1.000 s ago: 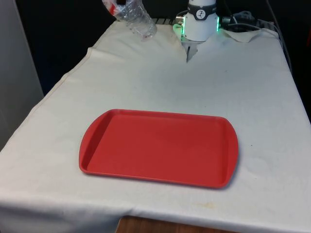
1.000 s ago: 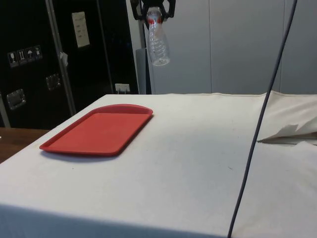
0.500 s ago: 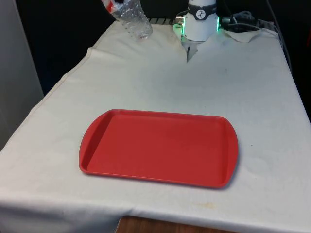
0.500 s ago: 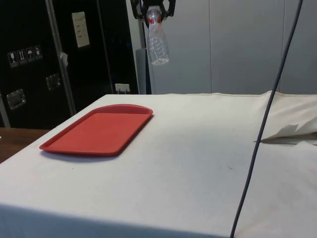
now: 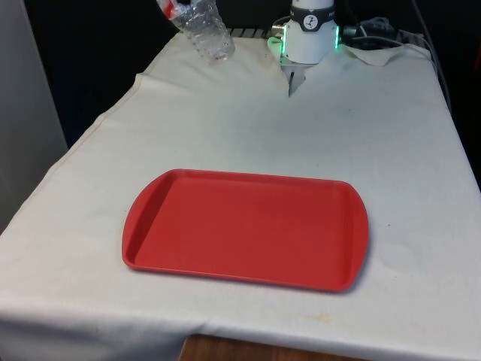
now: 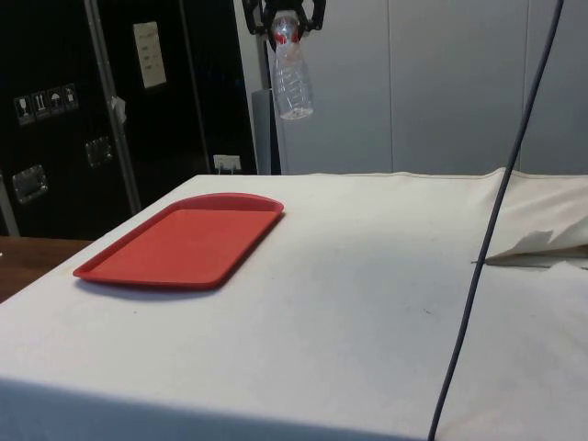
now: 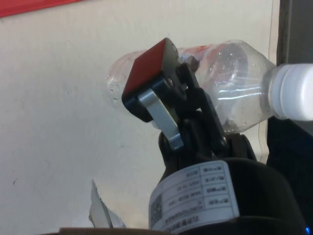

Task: Place the bottle upright on the tray.

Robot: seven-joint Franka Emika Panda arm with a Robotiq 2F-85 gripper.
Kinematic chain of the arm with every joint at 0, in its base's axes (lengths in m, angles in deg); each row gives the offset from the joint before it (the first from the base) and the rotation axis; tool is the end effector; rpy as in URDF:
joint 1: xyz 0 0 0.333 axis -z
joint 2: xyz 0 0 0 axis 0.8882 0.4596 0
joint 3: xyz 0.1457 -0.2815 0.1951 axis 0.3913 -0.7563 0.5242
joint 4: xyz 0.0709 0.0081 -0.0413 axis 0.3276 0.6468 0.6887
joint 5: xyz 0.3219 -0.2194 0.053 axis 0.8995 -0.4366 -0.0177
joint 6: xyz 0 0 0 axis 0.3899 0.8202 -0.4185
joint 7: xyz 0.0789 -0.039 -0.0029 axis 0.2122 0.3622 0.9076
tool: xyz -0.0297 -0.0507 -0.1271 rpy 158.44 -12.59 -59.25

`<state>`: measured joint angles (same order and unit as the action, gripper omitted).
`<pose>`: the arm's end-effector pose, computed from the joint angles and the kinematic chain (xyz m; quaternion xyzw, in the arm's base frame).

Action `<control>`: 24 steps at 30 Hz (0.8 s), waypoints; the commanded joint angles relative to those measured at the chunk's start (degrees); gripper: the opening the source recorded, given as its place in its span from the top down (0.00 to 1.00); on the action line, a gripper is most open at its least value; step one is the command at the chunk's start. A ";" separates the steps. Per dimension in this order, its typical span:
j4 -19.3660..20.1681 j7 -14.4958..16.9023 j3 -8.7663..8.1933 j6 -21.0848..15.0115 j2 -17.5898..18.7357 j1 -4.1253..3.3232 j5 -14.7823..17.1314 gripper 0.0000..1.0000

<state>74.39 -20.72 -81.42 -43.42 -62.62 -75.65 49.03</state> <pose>0.5338 -0.1570 0.4872 0.8539 -0.4913 0.1576 0.0674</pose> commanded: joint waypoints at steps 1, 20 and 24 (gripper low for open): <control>0.00 0.00 0.06 0.00 0.00 0.00 0.00 0.66; 0.23 2.92 1.09 -2.98 1.38 -0.06 0.34 0.66; 0.06 3.50 1.20 -3.50 1.83 -0.11 0.46 0.66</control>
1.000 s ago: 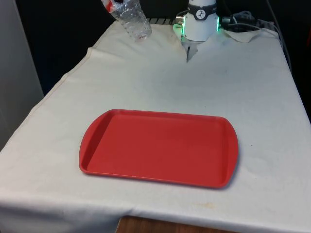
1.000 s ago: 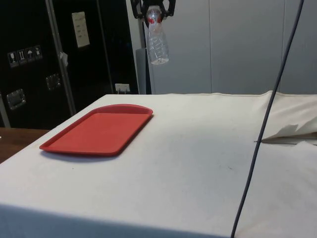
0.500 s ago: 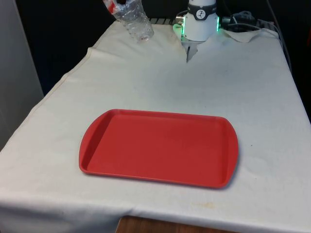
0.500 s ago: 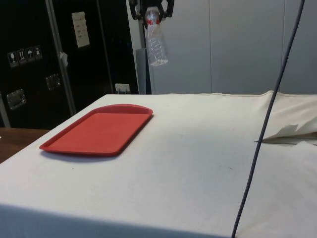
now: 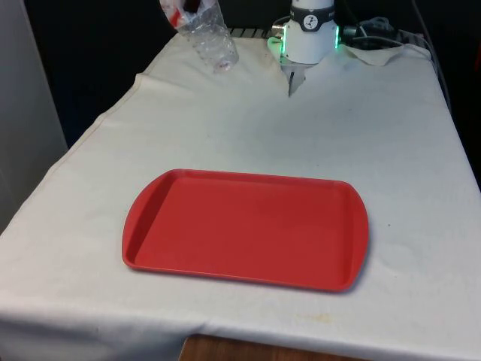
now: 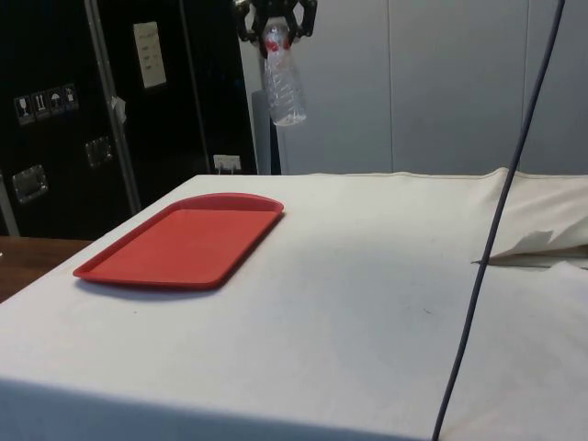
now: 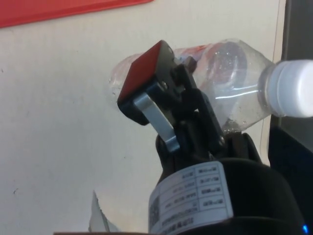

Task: Place the bottle upright on the tray.

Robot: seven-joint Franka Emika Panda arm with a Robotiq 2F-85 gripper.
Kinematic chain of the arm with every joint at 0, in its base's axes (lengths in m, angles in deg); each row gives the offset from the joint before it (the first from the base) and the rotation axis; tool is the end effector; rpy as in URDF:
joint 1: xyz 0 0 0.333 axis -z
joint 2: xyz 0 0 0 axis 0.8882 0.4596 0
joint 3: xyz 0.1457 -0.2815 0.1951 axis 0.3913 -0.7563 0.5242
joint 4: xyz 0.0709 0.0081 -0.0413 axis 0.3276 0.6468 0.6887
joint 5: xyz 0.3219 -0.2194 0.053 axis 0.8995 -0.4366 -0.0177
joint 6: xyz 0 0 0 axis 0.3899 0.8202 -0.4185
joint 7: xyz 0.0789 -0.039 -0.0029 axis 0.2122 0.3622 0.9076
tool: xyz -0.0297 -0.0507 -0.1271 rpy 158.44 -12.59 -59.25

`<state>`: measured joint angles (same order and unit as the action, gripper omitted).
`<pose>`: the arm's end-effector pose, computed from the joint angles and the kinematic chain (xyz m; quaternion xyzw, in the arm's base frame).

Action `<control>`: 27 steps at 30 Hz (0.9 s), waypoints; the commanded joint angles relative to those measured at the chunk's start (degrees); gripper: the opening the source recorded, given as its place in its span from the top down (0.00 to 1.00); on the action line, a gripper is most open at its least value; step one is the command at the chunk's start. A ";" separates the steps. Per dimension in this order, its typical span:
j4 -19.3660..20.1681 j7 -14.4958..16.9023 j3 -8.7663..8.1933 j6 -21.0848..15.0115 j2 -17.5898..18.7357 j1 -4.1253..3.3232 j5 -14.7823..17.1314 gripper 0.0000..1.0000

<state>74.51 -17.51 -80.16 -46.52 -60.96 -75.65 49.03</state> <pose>0.5472 -0.1426 0.4784 0.8735 -0.4513 0.1691 0.0686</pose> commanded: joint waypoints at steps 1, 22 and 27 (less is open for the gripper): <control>-0.23 0.69 0.06 -0.74 0.46 -0.11 0.52 0.66; -2.58 4.07 0.97 -4.98 4.47 -0.06 0.74 0.66; -2.46 4.70 1.09 -6.76 4.93 0.00 0.57 0.66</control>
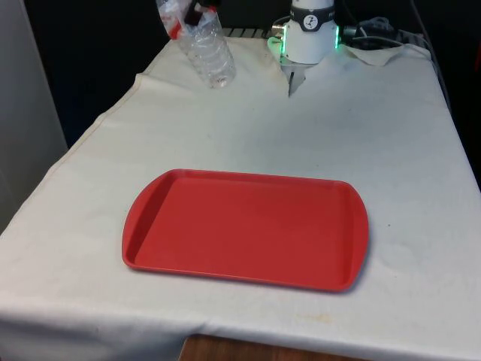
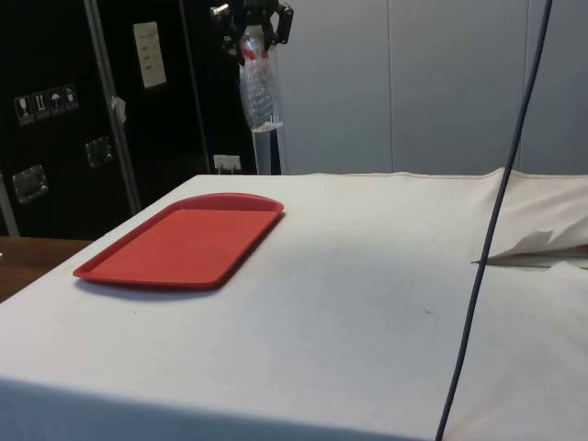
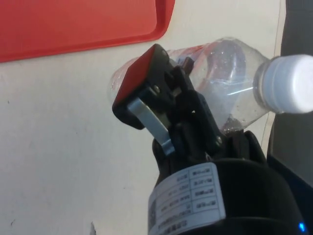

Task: Place the bottle upright on the tray.

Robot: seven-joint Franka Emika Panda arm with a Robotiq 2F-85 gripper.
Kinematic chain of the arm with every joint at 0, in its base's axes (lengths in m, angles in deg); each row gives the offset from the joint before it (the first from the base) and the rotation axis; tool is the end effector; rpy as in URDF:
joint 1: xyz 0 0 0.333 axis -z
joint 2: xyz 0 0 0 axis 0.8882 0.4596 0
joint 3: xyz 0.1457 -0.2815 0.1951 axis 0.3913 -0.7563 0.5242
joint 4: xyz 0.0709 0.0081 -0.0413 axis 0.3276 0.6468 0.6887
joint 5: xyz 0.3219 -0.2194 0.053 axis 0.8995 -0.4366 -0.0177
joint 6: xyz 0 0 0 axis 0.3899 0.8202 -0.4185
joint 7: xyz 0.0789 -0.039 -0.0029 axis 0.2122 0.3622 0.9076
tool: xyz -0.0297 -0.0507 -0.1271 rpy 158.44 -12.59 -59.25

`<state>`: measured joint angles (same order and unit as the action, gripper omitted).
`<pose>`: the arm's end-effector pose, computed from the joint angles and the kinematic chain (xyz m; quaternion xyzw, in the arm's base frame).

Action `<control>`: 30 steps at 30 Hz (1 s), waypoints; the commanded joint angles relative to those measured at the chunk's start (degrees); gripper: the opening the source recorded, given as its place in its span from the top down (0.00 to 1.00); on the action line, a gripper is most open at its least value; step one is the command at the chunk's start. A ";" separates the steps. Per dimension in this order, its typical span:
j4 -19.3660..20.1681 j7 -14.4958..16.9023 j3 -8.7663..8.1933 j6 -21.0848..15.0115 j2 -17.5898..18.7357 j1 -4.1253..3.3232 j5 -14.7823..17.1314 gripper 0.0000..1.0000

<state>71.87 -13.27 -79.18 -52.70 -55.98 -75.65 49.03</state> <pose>0.5838 -0.1293 0.4690 0.8921 -0.3967 0.2036 0.0727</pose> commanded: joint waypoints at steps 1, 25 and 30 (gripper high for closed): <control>0.29 0.57 0.11 -1.03 -0.06 0.00 0.57 0.66; 3.15 4.13 0.23 -13.01 1.43 0.80 1.38 0.66; 3.27 6.19 0.34 -14.50 2.29 0.86 1.55 0.66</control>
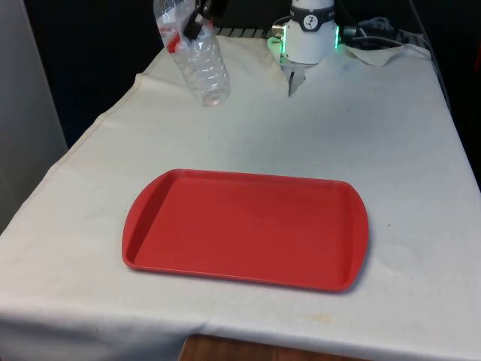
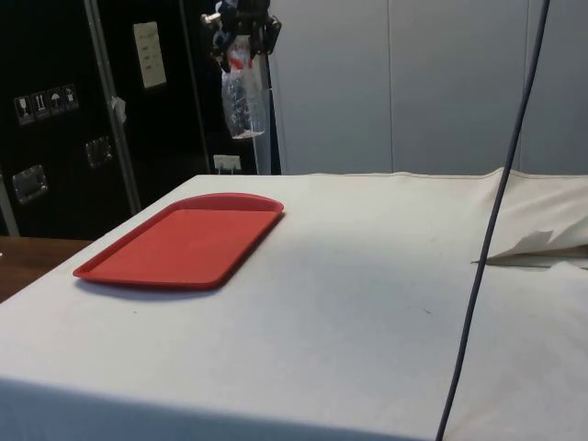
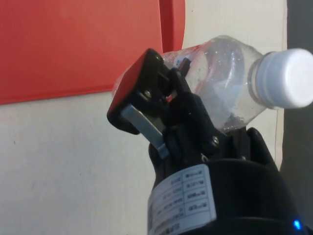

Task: Place the bottle upright on the tray.

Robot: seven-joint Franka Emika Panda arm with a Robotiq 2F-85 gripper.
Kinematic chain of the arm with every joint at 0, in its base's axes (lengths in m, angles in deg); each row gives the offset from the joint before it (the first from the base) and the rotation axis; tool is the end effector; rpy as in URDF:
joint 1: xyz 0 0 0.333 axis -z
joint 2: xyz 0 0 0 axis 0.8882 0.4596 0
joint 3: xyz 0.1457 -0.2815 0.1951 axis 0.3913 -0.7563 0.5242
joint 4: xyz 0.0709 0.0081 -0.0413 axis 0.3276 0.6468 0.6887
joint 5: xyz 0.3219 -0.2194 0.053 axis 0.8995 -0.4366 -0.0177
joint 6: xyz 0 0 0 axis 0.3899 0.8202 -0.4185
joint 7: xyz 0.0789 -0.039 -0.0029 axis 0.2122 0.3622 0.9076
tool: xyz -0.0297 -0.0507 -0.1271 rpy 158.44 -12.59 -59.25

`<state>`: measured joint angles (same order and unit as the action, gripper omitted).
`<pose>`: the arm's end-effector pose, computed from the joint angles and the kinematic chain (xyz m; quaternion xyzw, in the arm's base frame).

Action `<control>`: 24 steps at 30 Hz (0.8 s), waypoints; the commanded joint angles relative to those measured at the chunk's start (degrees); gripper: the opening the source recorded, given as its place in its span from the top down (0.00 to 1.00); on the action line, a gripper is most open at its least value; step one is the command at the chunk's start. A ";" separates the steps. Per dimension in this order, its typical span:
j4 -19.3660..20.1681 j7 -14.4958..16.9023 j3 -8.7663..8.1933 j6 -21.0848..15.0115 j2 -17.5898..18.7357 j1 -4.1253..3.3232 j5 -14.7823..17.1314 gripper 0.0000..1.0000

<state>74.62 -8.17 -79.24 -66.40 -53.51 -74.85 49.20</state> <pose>0.5990 -0.1261 0.4521 0.9017 -0.3371 0.2657 0.0523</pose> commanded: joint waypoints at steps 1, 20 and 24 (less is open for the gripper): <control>0.52 1.49 0.40 -1.03 0.00 0.06 1.38 0.66; 1.78 7.16 0.57 -7.39 2.35 0.34 1.32 0.66; 2.18 8.48 0.63 -9.45 3.09 0.46 1.32 0.66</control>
<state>76.17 -0.78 -79.24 -74.70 -50.25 -74.62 49.37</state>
